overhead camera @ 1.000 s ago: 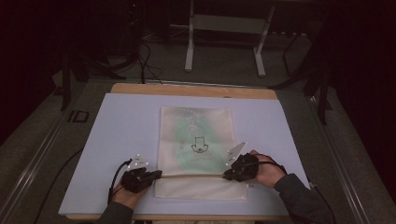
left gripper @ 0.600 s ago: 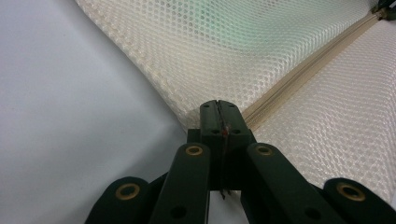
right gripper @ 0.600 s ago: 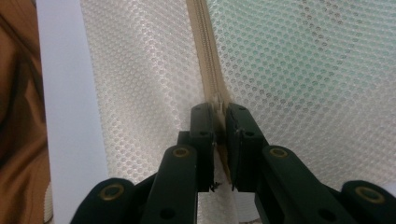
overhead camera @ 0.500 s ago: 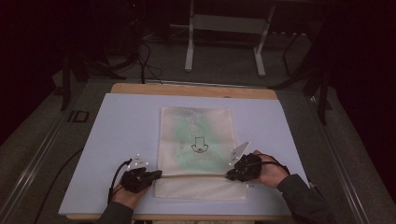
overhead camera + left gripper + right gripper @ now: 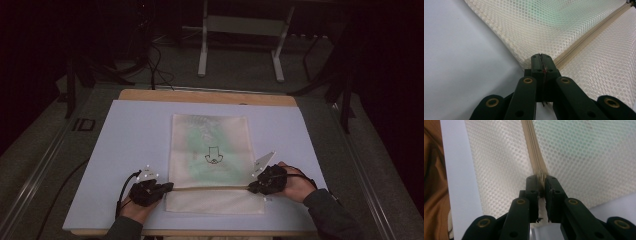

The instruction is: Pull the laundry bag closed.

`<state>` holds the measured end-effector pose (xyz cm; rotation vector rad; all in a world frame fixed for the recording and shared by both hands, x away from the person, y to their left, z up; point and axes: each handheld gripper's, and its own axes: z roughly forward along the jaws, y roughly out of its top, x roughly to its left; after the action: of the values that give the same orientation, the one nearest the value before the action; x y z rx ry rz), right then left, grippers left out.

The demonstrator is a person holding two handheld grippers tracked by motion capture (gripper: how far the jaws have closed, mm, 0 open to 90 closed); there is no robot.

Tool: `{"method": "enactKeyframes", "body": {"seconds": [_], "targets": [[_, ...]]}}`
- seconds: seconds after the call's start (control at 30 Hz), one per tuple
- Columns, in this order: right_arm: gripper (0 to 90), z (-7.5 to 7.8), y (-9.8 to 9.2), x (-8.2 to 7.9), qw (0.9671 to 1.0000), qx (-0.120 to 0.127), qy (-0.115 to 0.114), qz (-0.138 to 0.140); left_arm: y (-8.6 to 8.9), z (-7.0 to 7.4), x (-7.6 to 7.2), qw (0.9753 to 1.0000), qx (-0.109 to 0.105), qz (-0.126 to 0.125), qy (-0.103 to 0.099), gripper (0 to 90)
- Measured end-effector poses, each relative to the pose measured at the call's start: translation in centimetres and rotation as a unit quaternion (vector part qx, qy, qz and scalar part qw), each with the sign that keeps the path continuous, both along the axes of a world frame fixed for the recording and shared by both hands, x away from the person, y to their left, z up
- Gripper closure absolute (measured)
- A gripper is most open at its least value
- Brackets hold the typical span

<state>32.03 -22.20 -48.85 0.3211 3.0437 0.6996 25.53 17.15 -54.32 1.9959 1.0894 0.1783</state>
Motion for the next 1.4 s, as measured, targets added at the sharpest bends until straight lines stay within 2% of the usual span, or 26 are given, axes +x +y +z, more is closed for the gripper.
{"method": "enactKeyframes", "body": {"seconds": [0.67, 0.83, 1.0, 1.4], "targets": [[82.2, -0.1, -1.6, -0.1, 0.9998, 0.009, 0.004, -0.016, 0.0, 0.0, 0.0, 1.0, 0.0, 0.0, 0.0, 89.5], [82.2, -0.2, -1.9, -0.1, 0.9998, 0.003, 0.006, -0.02, 0.0, 0.0, 0.0, 1.0, 0.0, -0.001, 0.0, 89.5], [82.2, -0.2, -2.6, 0.0, 0.9995, 0.013, 0.01, -0.026, 0.0, 0.0, 0.0, 1.0, -0.001, -0.001, 0.001, 89.5], [80.9, -0.4, -2.6, 0.0, 0.9994, 0.017, 0.008, -0.028, 0.0, 0.0, 0.0, 1.0, -0.003, 0.001, 0.001, 89.4]]}}
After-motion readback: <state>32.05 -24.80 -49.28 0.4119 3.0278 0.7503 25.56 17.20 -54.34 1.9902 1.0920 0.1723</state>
